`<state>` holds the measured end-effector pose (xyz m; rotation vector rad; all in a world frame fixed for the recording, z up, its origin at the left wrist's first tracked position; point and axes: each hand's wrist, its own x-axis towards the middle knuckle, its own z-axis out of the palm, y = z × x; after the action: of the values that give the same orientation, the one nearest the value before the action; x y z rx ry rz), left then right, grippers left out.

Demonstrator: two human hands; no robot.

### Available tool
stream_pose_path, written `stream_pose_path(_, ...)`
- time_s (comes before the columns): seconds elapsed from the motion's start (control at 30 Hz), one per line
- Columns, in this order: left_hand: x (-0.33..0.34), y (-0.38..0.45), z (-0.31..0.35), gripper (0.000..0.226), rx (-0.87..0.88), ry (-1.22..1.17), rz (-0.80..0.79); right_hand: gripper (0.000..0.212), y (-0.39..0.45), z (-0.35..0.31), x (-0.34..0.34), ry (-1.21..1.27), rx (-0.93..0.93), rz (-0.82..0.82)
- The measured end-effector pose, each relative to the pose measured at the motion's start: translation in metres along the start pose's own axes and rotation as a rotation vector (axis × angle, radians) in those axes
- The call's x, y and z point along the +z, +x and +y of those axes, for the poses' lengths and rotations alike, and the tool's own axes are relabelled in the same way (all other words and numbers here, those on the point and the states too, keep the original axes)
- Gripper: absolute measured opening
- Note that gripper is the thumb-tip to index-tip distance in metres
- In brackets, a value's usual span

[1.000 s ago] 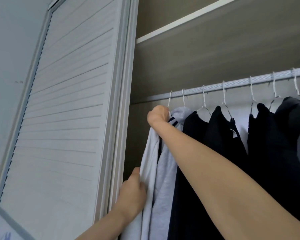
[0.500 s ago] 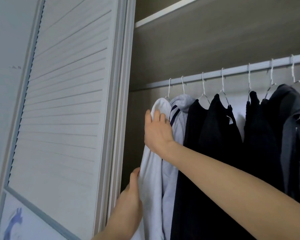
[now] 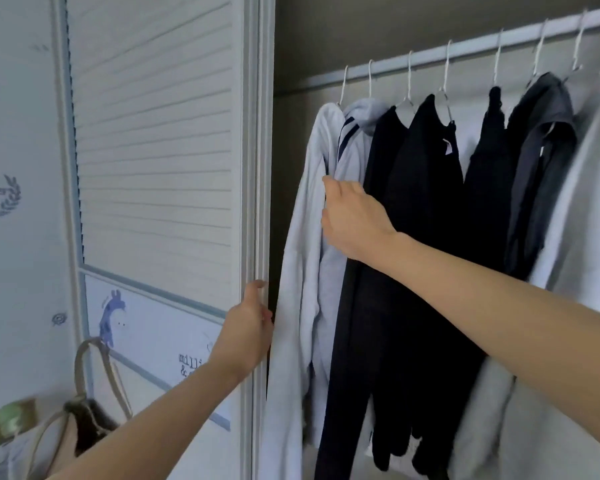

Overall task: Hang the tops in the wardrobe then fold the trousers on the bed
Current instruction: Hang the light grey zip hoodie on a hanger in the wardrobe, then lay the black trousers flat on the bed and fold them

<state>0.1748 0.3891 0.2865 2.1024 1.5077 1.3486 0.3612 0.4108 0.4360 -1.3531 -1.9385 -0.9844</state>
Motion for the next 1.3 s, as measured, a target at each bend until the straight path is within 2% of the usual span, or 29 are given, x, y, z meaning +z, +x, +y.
stream_pose_path(0.23, -0.040, -0.087, -0.022, 0.033, -0.100, 0.068, -0.025, 0.049, -0.106, -0.046, -0.029, 0.115, 0.018, -0.155)
stream_pose_path(0.57, -0.064, -0.236, -0.031, 0.021, -0.334, 0.050, 0.044, 0.040, -0.256, -0.126, -0.019, 0.612, 0.056, -0.327)
stream_pose_path(0.7, -0.052, -0.315, -0.041, 0.020, -0.513, 0.081, 0.065, 0.040, -0.332, -0.166, -0.004, 0.816, 0.057, -0.499)
stream_pose_path(0.87, -0.018, -0.439, -0.053, 0.022, -0.803, 0.253, 0.028, 0.037, -0.418, -0.206, 0.011, 0.976, -0.067, -0.729)
stream_pose_path(0.97, -0.002, -0.495, -0.055, 0.022, -0.899, 0.319, 0.006, 0.034, -0.447, -0.219, 0.017, 1.002, -0.154, -0.802)
stream_pose_path(1.17, -0.008, -0.551, -0.063, 0.023, -1.012, 0.395, 0.143, 0.033, -0.475, -0.249, 0.036, 1.027, -0.222, -0.982)
stream_pose_path(1.3, -0.033, -0.547, -0.085, 0.017, -1.059, 0.531, 0.245, 0.031, -0.465, -0.269, 0.061, 1.015, -0.218, -0.951)
